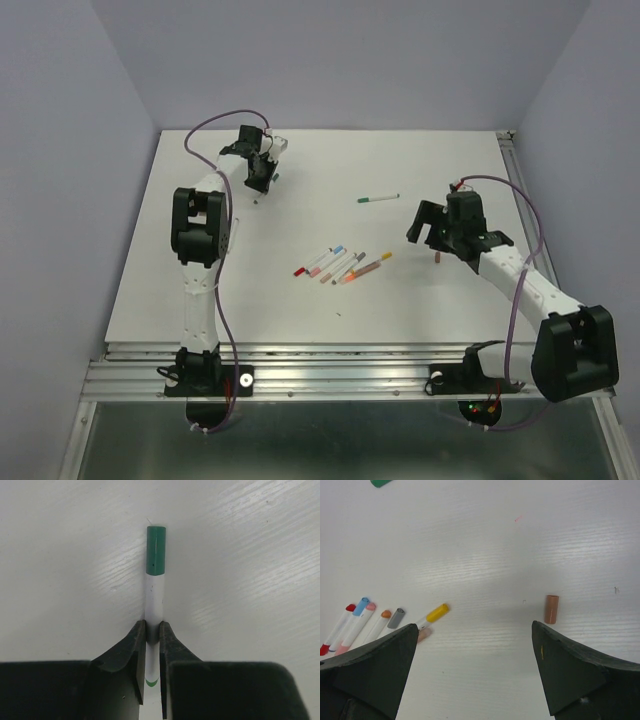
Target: Open the pen caps
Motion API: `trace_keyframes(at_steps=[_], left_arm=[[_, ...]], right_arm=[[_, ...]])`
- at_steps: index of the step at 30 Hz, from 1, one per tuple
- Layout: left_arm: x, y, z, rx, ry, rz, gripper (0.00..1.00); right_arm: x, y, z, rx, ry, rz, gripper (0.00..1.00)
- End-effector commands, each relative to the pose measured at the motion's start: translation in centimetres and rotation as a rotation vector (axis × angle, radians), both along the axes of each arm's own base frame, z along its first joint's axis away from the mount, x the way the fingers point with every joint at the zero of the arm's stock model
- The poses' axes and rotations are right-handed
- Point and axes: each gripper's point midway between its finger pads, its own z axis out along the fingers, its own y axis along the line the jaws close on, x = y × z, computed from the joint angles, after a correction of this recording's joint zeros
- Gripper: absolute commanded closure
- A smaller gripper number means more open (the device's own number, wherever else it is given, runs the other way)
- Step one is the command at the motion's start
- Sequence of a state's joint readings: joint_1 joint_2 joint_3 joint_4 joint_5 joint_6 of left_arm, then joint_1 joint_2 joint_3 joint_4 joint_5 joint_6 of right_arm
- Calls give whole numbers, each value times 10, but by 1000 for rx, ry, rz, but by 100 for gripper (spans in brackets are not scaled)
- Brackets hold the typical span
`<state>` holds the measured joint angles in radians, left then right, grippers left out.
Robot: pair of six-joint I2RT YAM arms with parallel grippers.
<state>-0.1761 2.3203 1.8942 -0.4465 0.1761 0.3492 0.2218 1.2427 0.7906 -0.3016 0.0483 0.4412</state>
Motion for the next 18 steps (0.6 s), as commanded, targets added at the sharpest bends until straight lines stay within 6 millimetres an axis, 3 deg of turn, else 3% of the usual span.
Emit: trace_keyframes(at_steps=[1, 3, 4, 5, 6, 7, 11, 13, 14, 15, 18], left_arm=[[1, -11, 16, -43, -6, 21, 100], [7, -20, 41, -92, -61, 50, 100], [11, -28, 70, -137, -127, 45, 100], [4, -32, 74, -177, -123, 71, 100], [1, -35, 109, -221, -192, 75, 100], [5, -41, 130, -274, -261, 79, 100], [-30, -58, 183, -473, -366, 133, 100], [-65, -62, 192, -537, -385, 161, 100], [-73, -64, 199, -550, -415, 174, 100], [-98, -76, 201, -558, -412, 156, 100], [-130, -92, 206, -595, -424, 157, 100]], right_arm=[[4, -2, 11, 6, -71, -9, 0], [4, -2, 16, 14, -93, -6, 0], [3, -1, 20, 28, -118, -2, 0], [5, 2, 27, 44, -152, 3, 0], [3, 3, 29, 54, -167, 11, 0], [0, 5, 35, 73, -192, 19, 0], [-4, 19, 48, 125, -253, 92, 0], [-8, 29, 53, 153, -257, 153, 0], [-9, 32, 56, 166, -263, 169, 0], [-10, 35, 59, 178, -271, 185, 0], [-14, 43, 64, 212, -281, 214, 0]])
